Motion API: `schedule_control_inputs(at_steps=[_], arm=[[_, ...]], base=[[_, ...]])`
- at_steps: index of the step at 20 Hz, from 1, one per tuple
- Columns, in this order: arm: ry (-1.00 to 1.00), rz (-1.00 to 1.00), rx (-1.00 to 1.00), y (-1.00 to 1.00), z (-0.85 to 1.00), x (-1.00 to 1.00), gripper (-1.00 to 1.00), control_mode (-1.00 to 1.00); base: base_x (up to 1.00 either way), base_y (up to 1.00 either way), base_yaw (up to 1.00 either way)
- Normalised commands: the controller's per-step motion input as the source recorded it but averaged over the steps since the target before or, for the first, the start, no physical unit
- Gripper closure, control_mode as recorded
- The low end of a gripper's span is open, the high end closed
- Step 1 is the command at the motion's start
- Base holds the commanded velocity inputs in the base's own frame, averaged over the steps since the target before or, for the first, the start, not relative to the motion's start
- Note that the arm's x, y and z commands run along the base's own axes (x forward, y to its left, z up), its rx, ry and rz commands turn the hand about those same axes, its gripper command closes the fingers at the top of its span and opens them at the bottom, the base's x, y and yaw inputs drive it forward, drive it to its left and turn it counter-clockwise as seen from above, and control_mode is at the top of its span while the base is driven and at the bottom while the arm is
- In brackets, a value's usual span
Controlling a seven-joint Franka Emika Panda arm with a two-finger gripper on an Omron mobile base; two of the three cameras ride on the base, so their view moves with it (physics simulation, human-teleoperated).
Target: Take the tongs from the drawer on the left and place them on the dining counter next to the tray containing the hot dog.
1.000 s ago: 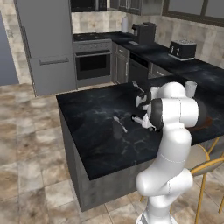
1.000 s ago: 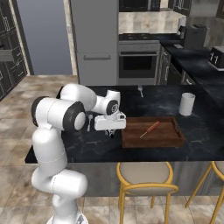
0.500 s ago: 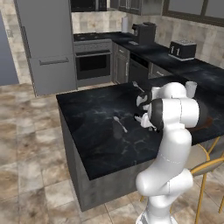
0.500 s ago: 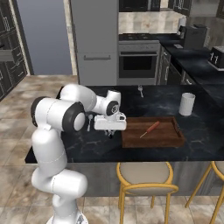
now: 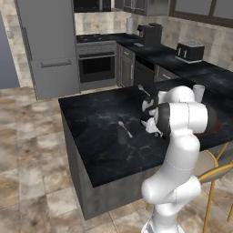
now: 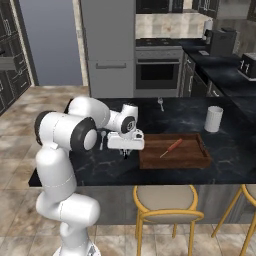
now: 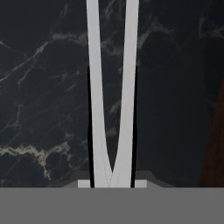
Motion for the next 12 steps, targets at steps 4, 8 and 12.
schedule_control_inputs(at_steps=[4, 8, 12], arm=[[0.0, 0.0, 0.0, 0.0, -0.29, -0.33, 1.0, -1.0], [0.0, 0.0, 0.0, 0.0, -0.11, -0.49, 1.0, -1.0], [0.0, 0.0, 0.0, 0.0, -0.06, -0.2, 1.0, -1.0]], base=[[0.0, 0.0, 0.0], [0.0, 0.0, 0.0], [0.0, 0.0, 0.0]])
